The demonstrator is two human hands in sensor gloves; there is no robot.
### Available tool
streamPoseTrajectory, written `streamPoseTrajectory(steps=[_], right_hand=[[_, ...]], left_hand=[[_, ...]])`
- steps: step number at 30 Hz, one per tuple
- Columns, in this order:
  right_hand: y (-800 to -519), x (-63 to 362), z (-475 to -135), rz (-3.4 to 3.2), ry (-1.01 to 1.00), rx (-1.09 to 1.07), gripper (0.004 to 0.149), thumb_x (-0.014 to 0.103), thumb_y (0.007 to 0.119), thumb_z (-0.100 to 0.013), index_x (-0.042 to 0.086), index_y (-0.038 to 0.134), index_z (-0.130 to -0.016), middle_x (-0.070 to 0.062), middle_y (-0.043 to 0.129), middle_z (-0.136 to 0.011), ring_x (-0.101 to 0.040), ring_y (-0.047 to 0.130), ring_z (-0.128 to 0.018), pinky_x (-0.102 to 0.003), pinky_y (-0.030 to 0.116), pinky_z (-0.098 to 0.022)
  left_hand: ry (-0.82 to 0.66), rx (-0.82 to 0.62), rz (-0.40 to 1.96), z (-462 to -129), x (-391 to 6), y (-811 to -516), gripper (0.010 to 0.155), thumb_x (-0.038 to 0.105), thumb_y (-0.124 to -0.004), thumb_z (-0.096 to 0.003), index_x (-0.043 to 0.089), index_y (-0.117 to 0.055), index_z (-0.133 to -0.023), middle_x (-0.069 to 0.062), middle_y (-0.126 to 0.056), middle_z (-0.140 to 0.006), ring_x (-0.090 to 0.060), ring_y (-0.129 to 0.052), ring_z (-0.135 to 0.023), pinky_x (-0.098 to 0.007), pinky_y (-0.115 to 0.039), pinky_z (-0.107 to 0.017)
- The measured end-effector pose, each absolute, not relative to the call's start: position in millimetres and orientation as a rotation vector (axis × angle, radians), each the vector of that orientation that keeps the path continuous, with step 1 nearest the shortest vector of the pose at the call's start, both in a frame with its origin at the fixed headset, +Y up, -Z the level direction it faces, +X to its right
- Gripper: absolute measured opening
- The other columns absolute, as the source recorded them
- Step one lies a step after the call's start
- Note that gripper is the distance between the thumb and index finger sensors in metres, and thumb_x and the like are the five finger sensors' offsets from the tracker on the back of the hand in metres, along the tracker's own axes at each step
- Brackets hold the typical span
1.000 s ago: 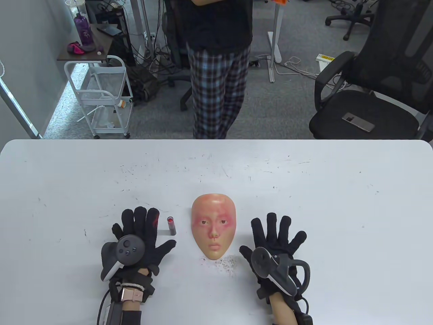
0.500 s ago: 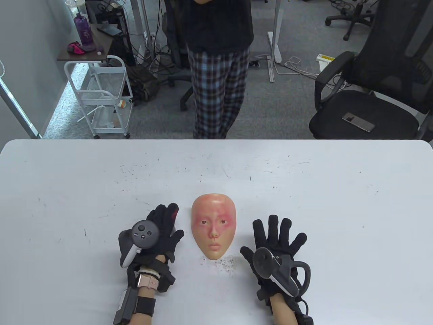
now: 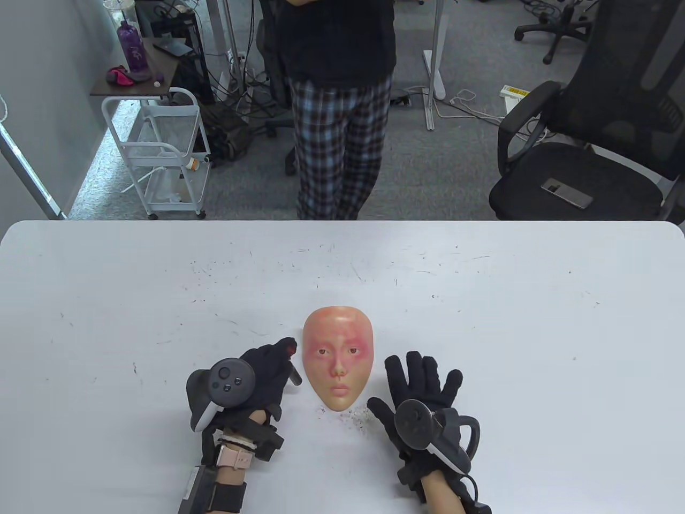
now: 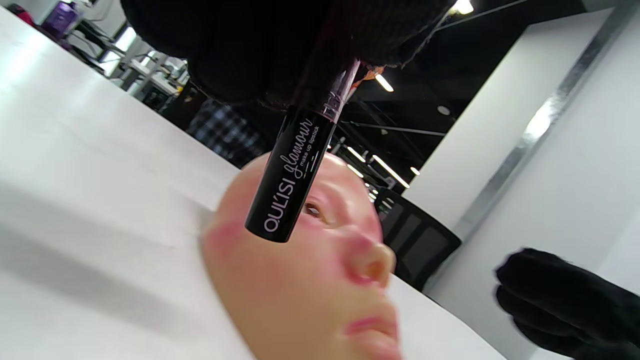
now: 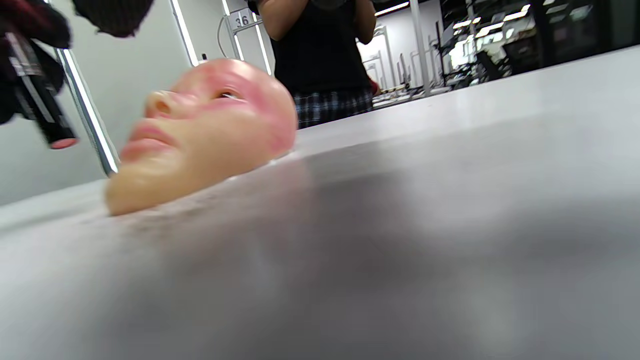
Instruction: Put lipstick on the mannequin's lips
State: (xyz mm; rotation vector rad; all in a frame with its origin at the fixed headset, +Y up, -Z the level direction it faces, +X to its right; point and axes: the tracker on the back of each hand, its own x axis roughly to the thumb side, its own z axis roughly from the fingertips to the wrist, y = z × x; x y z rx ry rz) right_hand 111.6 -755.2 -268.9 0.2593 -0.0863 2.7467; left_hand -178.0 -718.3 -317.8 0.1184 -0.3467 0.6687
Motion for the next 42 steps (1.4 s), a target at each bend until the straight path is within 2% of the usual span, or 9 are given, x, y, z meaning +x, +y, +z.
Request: streamPoseTrajectory(steps=[5, 8, 13, 18, 21, 24, 30, 35, 42], right_hand=[[-753.6, 95.5, -266.7, 2.448, -0.035, 0.459, 0.077, 0.057, 0.075, -0.045, 0.023, 0.051, -0.109, -0.016, 0.066, -0.109, -0.041, 0.069, -0.095, -0.067, 0.046, -0.071], [-751.0, 85.8, -263.8, 2.398, -0.079, 0.492, 0.071, 0.052, 0.077, -0.044, 0.020, 0.059, -0.105, -0.015, 0.079, -0.099, -0.038, 0.086, -0.077, -0.059, 0.064, -0.063], [-750.3, 82.2, -261.2, 2.406, -0.143, 0.489, 0.055, 0.042, 0.081, -0.044, 0.016, 0.075, -0.092, -0.010, 0.095, -0.077, -0.027, 0.097, -0.054, -0.051, 0.074, -0.051], [-748.3, 80.4, -262.0, 2.503, -0.109, 0.482, 0.054, 0.039, 0.083, -0.042, 0.015, 0.079, -0.090, -0.011, 0.096, -0.074, -0.028, 0.096, -0.052, -0.052, 0.074, -0.050], [-753.5, 83.2, -262.3, 2.703, -0.090, 0.445, 0.054, 0.041, 0.083, -0.042, 0.016, 0.079, -0.090, -0.009, 0.096, -0.075, -0.027, 0.097, -0.052, -0.051, 0.075, -0.050], [-755.4, 85.6, -264.2, 2.652, -0.101, 0.430, 0.054, 0.041, 0.082, -0.042, 0.016, 0.079, -0.090, -0.009, 0.096, -0.075, -0.027, 0.097, -0.053, -0.051, 0.075, -0.050], [-753.8, 84.1, -262.5, 2.623, -0.132, 0.445, 0.054, 0.041, 0.083, -0.042, 0.016, 0.079, -0.090, -0.009, 0.096, -0.075, -0.028, 0.097, -0.053, -0.051, 0.075, -0.051], [-754.5, 81.0, -261.9, 2.631, -0.124, 0.467, 0.054, 0.041, 0.083, -0.042, 0.016, 0.079, -0.090, -0.009, 0.096, -0.075, -0.027, 0.097, -0.054, -0.051, 0.075, -0.051], [-755.9, 79.1, -262.0, 2.640, -0.101, 0.480, 0.054, 0.041, 0.083, -0.042, 0.016, 0.079, -0.090, -0.009, 0.096, -0.076, -0.028, 0.097, -0.054, -0.051, 0.075, -0.051]], left_hand=[[-0.505, 0.104, 0.671, -302.9, -141.4, -697.5, 0.054, 0.036, -0.075, -0.0507, 0.025, -0.074, -0.104, -0.014, -0.089, -0.090, -0.039, -0.085, -0.079, -0.055, -0.069, -0.058], [-0.579, 0.092, 0.651, -295.1, -125.3, -693.5, 0.055, 0.037, -0.075, -0.0506, 0.025, -0.075, -0.104, -0.013, -0.090, -0.089, -0.038, -0.087, -0.078, -0.055, -0.071, -0.057], [-0.627, 0.071, 0.711, -291.1, -116.5, -693.9, 0.053, 0.036, -0.076, -0.0502, 0.024, -0.078, -0.102, -0.015, -0.091, -0.088, -0.039, -0.087, -0.076, -0.055, -0.071, -0.056], [-0.603, 0.117, 0.602, -291.2, -123.8, -689.1, 0.050, 0.035, -0.076, -0.0489, 0.024, -0.081, -0.098, -0.014, -0.094, -0.084, -0.037, -0.091, -0.072, -0.053, -0.074, -0.053], [-0.512, 0.203, 0.623, -294.3, -145.1, -681.9, 0.050, 0.035, -0.077, -0.0483, 0.024, -0.082, -0.096, -0.014, -0.094, -0.084, -0.037, -0.091, -0.072, -0.054, -0.074, -0.053], [-0.395, 0.201, 0.511, -302.8, -167.4, -686.8, 0.049, 0.034, -0.079, -0.0480, 0.024, -0.084, -0.096, -0.016, -0.094, -0.085, -0.039, -0.090, -0.073, -0.055, -0.074, -0.054], [-0.235, 0.018, 0.236, -327.2, -187.9, -727.0, 0.050, 0.030, -0.081, -0.0462, 0.024, -0.086, -0.095, -0.017, -0.095, -0.087, -0.041, -0.090, -0.075, -0.056, -0.073, -0.055], [-0.222, -0.039, 0.225, -333.7, -186.9, -748.5, 0.050, 0.030, -0.082, -0.0459, 0.024, -0.086, -0.095, -0.017, -0.094, -0.088, -0.041, -0.089, -0.077, -0.057, -0.073, -0.056], [-0.193, -0.083, 0.223, -336.5, -192.7, -761.1, 0.050, 0.029, -0.082, -0.0458, 0.024, -0.085, -0.096, -0.016, -0.094, -0.089, -0.041, -0.089, -0.078, -0.057, -0.072, -0.057]])
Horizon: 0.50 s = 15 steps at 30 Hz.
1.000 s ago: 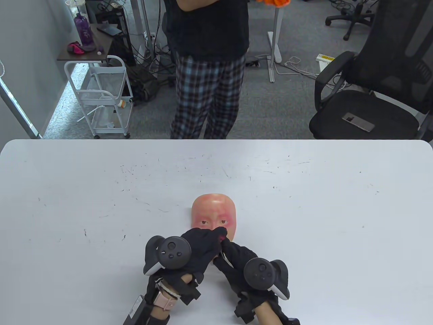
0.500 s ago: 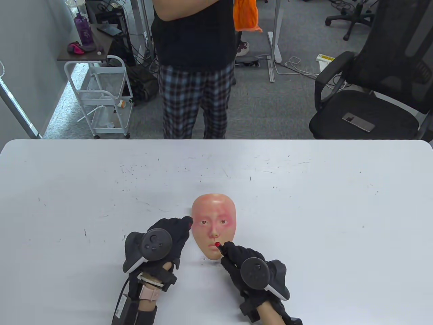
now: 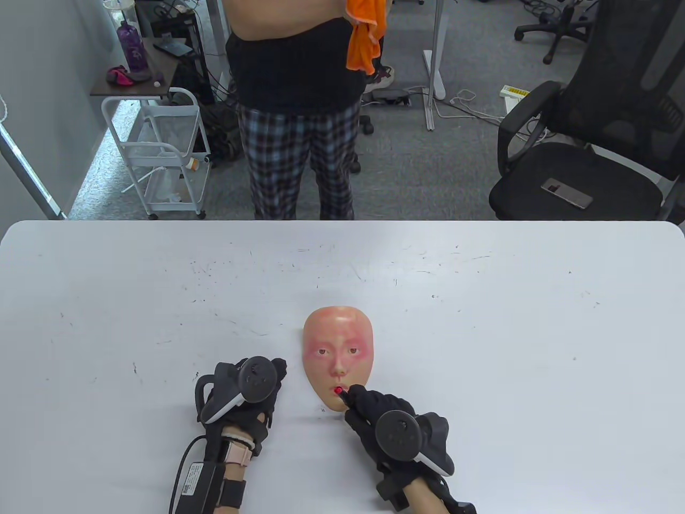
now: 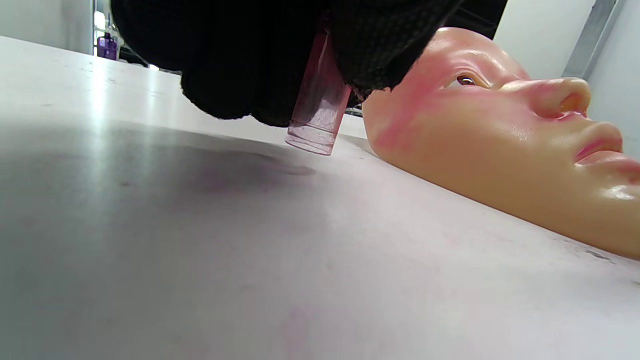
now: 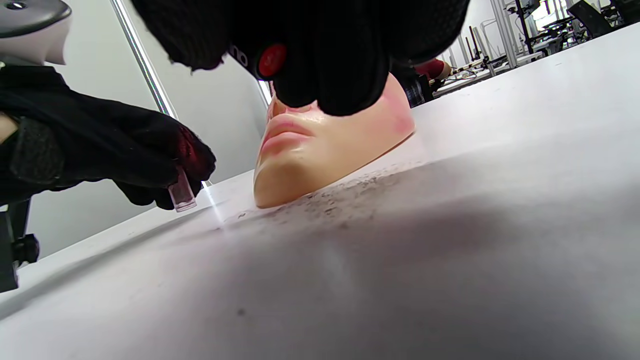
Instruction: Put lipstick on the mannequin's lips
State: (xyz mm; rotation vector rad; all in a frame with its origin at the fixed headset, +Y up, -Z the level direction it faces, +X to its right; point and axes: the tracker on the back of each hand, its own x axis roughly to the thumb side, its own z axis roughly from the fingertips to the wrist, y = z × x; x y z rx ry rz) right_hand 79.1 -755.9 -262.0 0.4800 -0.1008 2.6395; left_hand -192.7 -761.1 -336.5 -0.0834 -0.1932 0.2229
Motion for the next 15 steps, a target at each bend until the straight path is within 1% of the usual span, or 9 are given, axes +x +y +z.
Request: streamPoseTrajectory(steps=[5, 10, 12, 15], right_hand=[[-756.3, 78.8, -262.0, 2.641, -0.099, 0.483, 0.054, 0.041, 0.083, -0.042, 0.016, 0.079, -0.090, -0.009, 0.096, -0.076, -0.028, 0.097, -0.054, -0.051, 0.075, -0.051], [-756.6, 78.7, -261.9, 2.641, -0.099, 0.486, 0.054, 0.041, 0.083, -0.042, 0.016, 0.079, -0.090, -0.009, 0.096, -0.076, -0.028, 0.097, -0.054, -0.051, 0.075, -0.051], [-756.8, 78.7, -262.0, 2.639, -0.098, 0.487, 0.054, 0.041, 0.083, -0.042, 0.016, 0.079, -0.090, -0.009, 0.096, -0.076, -0.028, 0.097, -0.054, -0.052, 0.075, -0.051], [-756.7, 78.9, -262.1, 2.626, -0.101, 0.486, 0.054, 0.041, 0.083, -0.043, 0.016, 0.079, -0.090, -0.010, 0.096, -0.076, -0.028, 0.097, -0.054, -0.051, 0.075, -0.051]], left_hand=[[-0.186, -0.107, 0.234, -337.0, -195.5, -767.2, 0.051, 0.029, -0.081, -0.0460, 0.023, -0.085, -0.096, -0.016, -0.094, -0.090, -0.041, -0.088, -0.079, -0.057, -0.072, -0.058], [-0.186, -0.102, 0.267, -335.5, -197.1, -764.1, 0.054, 0.031, -0.081, -0.0462, 0.024, -0.082, -0.099, -0.017, -0.090, -0.093, -0.042, -0.085, -0.082, -0.058, -0.070, -0.060], [-0.191, -0.056, 0.306, -333.4, -197.7, -755.6, 0.056, 0.033, -0.081, -0.0465, 0.024, -0.079, -0.101, -0.018, -0.088, -0.096, -0.043, -0.083, -0.084, -0.058, -0.068, -0.061], [-0.222, 0.072, 0.387, -325.1, -193.9, -729.8, 0.058, 0.036, -0.081, -0.0468, 0.023, -0.076, -0.104, -0.019, -0.083, -0.099, -0.044, -0.078, -0.087, -0.059, -0.065, -0.063]])
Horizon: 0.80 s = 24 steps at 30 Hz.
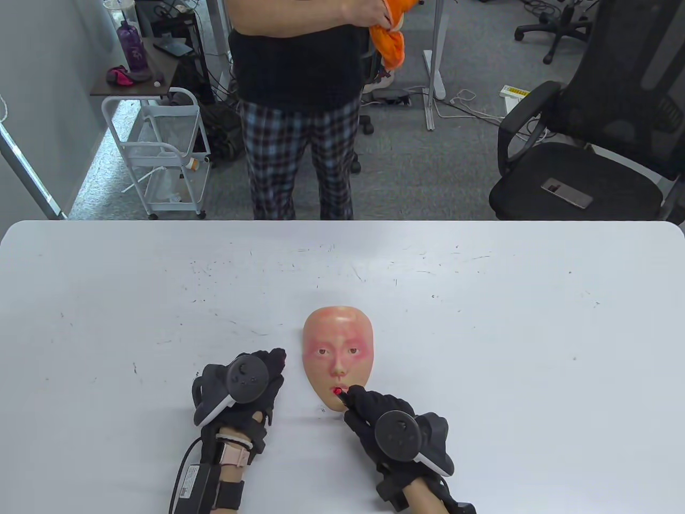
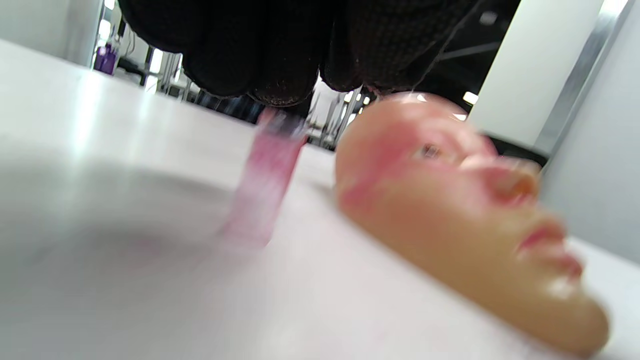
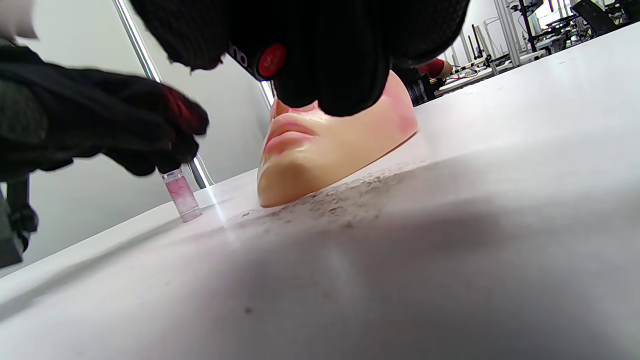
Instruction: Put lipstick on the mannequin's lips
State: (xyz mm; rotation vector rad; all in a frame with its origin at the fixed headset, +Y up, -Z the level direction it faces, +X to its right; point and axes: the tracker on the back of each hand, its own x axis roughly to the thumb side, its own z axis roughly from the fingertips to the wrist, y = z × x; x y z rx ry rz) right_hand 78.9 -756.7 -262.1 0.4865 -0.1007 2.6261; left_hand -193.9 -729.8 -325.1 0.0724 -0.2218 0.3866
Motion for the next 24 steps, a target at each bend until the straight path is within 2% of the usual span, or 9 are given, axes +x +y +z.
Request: streamPoseTrajectory(steps=[3, 7, 8, 10, 12, 14, 17, 24], right_hand=[[-754.8, 79.9, -261.5, 2.576, -0.127, 0.479, 0.054, 0.042, 0.082, -0.043, 0.016, 0.079, -0.090, -0.009, 0.096, -0.076, -0.028, 0.097, -0.054, -0.051, 0.075, -0.051], [-750.5, 81.5, -258.6, 2.437, -0.175, 0.464, 0.054, 0.043, 0.081, -0.043, 0.014, 0.080, -0.089, -0.010, 0.097, -0.074, -0.027, 0.098, -0.052, -0.051, 0.075, -0.050], [-749.9, 81.2, -257.7, 2.405, -0.178, 0.459, 0.054, 0.042, 0.081, -0.043, 0.014, 0.080, -0.088, -0.010, 0.097, -0.074, -0.027, 0.098, -0.052, -0.051, 0.075, -0.049], [-748.7, 80.2, -254.9, 2.376, -0.186, 0.457, 0.054, 0.042, 0.082, -0.042, 0.009, 0.081, -0.086, -0.011, 0.097, -0.070, -0.028, 0.098, -0.049, -0.051, 0.075, -0.048], [-748.1, 80.8, -253.1, 2.402, -0.203, 0.453, 0.054, 0.042, 0.081, -0.042, 0.009, 0.081, -0.086, -0.011, 0.098, -0.069, -0.027, 0.099, -0.048, -0.051, 0.076, -0.047], [-747.1, 80.8, -252.4, 2.399, -0.225, 0.461, 0.054, 0.042, 0.080, -0.043, 0.010, 0.081, -0.086, -0.010, 0.098, -0.069, -0.025, 0.099, -0.048, -0.050, 0.076, -0.047], [-746.0, 79.6, -251.0, 2.280, -0.257, 0.436, 0.054, 0.041, 0.080, -0.042, 0.009, 0.082, -0.085, -0.010, 0.099, -0.067, -0.025, 0.099, -0.045, -0.049, 0.077, -0.045], [-746.9, 77.9, -248.6, 2.252, -0.267, 0.424, 0.053, 0.041, 0.080, -0.042, 0.009, 0.081, -0.085, -0.011, 0.099, -0.067, -0.025, 0.099, -0.045, -0.049, 0.077, -0.045]], left_hand=[[-0.371, 0.119, 0.572, -314.0, -175.9, -707.8, 0.064, 0.049, -0.082, -0.0452, 0.023, -0.076, -0.103, -0.016, -0.084, -0.099, -0.042, -0.080, -0.087, -0.057, -0.067, -0.063], [-0.581, -0.087, 0.918, -306.6, -136.0, -714.6, 0.069, 0.052, -0.084, -0.0445, 0.021, -0.072, -0.105, -0.016, -0.078, -0.103, -0.043, -0.075, -0.090, -0.058, -0.063, -0.065], [-0.593, -0.115, 0.994, -304.4, -125.2, -720.7, 0.065, 0.049, -0.084, -0.0453, 0.021, -0.073, -0.103, -0.016, -0.079, -0.101, -0.042, -0.075, -0.089, -0.058, -0.063, -0.065], [-0.551, -0.066, 1.078, -300.5, -115.3, -728.7, 0.052, 0.039, -0.082, -0.0480, 0.021, -0.076, -0.096, -0.016, -0.080, -0.096, -0.040, -0.076, -0.085, -0.057, -0.064, -0.063], [-0.572, 0.004, 1.066, -301.9, -115.5, -732.3, 0.045, 0.041, -0.079, -0.0498, 0.023, -0.079, -0.091, -0.012, -0.085, -0.092, -0.037, -0.081, -0.081, -0.053, -0.069, -0.059], [-0.552, 0.000, 1.113, -302.9, -119.8, -735.4, 0.045, 0.043, -0.079, -0.0500, 0.024, -0.079, -0.091, -0.008, -0.087, -0.091, -0.034, -0.084, -0.080, -0.051, -0.072, -0.058], [-0.545, -0.063, 1.268, -302.1, -118.0, -742.7, 0.056, 0.048, -0.079, -0.0505, 0.023, -0.070, -0.099, -0.010, -0.079, -0.096, -0.035, -0.079, -0.085, -0.052, -0.068, -0.062], [-0.568, -0.026, 1.295, -302.1, -121.6, -743.1, 0.047, 0.047, -0.080, -0.0508, 0.026, -0.076, -0.093, -0.004, -0.084, -0.094, -0.032, -0.081, -0.085, -0.049, -0.071, -0.062]])
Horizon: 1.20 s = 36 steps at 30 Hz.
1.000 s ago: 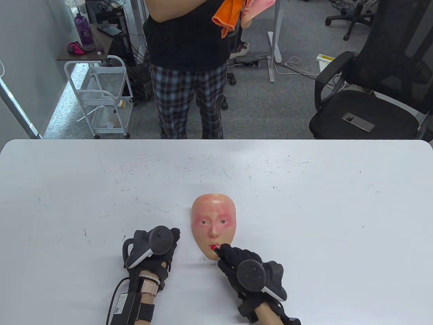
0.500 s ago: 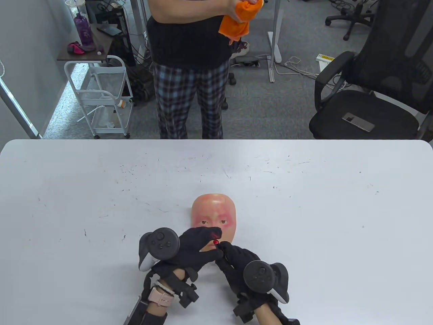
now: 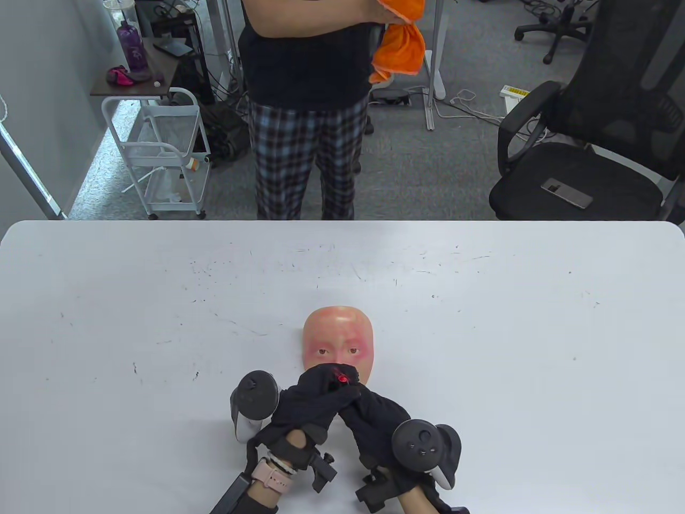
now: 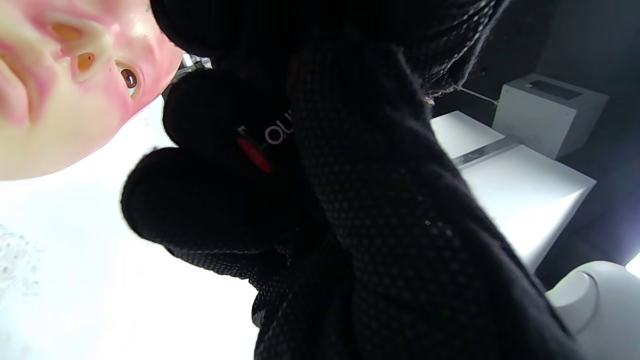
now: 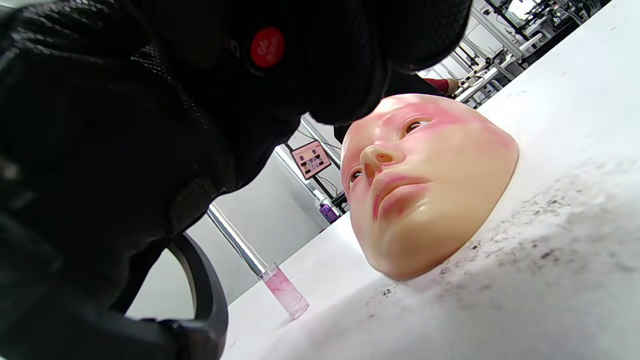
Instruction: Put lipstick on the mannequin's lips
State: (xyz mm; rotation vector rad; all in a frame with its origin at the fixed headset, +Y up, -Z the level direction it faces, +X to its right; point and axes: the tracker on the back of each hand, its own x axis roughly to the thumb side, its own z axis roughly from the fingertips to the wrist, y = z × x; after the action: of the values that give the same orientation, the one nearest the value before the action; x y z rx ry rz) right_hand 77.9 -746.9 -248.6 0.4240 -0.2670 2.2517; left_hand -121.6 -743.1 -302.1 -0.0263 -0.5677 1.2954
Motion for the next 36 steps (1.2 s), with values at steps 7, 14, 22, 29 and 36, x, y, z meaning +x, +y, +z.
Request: streamPoseTrajectory(steps=[7, 14, 22, 29, 36], right_hand=[[-752.0, 76.6, -251.4, 2.204, -0.209, 0.450, 0.054, 0.041, 0.080, -0.043, 0.006, 0.080, -0.085, -0.011, 0.098, -0.067, -0.025, 0.099, -0.046, -0.049, 0.077, -0.046], [-753.9, 79.0, -251.1, 2.235, -0.225, 0.397, 0.053, 0.041, 0.080, -0.043, 0.009, 0.081, -0.085, -0.011, 0.099, -0.067, -0.025, 0.099, -0.046, -0.049, 0.077, -0.046], [-756.2, 78.2, -252.8, 2.146, -0.190, 0.417, 0.054, 0.040, 0.079, -0.043, 0.009, 0.079, -0.087, -0.011, 0.098, -0.069, -0.025, 0.099, -0.048, -0.049, 0.076, -0.047], [-758.9, 78.8, -254.2, 2.131, -0.157, 0.410, 0.053, 0.040, 0.078, -0.044, 0.009, 0.078, -0.087, -0.011, 0.098, -0.069, -0.025, 0.099, -0.048, -0.049, 0.076, -0.047], [-759.3, 79.0, -254.3, 2.113, -0.171, 0.399, 0.053, 0.040, 0.078, -0.044, 0.009, 0.079, -0.087, -0.011, 0.097, -0.069, -0.025, 0.098, -0.048, -0.049, 0.076, -0.048]], left_hand=[[-0.648, -0.299, 1.437, -311.5, -125.7, -749.4, 0.049, 0.040, -0.076, -0.0513, 0.023, -0.081, -0.097, -0.011, -0.077, -0.103, -0.039, -0.069, -0.093, -0.055, -0.060, -0.068], [-0.558, -0.167, 1.474, -307.5, -118.8, -753.6, 0.048, 0.040, -0.079, -0.0505, 0.023, -0.076, -0.095, -0.009, -0.079, -0.098, -0.037, -0.073, -0.089, -0.053, -0.063, -0.066], [-0.587, -0.170, 1.410, -309.3, -122.0, -751.4, 0.059, 0.047, -0.079, -0.0516, 0.025, -0.065, -0.105, -0.005, -0.076, -0.100, -0.034, -0.072, -0.091, -0.051, -0.063, -0.066], [-0.588, -0.154, 1.451, -311.3, -123.8, -753.8, 0.049, 0.041, -0.076, -0.0500, 0.025, -0.082, -0.096, -0.006, -0.085, -0.096, -0.035, -0.077, -0.088, -0.051, -0.067, -0.064], [-0.544, -0.196, 1.548, -309.0, -117.7, -763.3, 0.052, 0.047, -0.080, -0.0514, 0.030, -0.069, -0.099, -0.002, -0.075, -0.099, -0.032, -0.071, -0.091, -0.050, -0.063, -0.067]])
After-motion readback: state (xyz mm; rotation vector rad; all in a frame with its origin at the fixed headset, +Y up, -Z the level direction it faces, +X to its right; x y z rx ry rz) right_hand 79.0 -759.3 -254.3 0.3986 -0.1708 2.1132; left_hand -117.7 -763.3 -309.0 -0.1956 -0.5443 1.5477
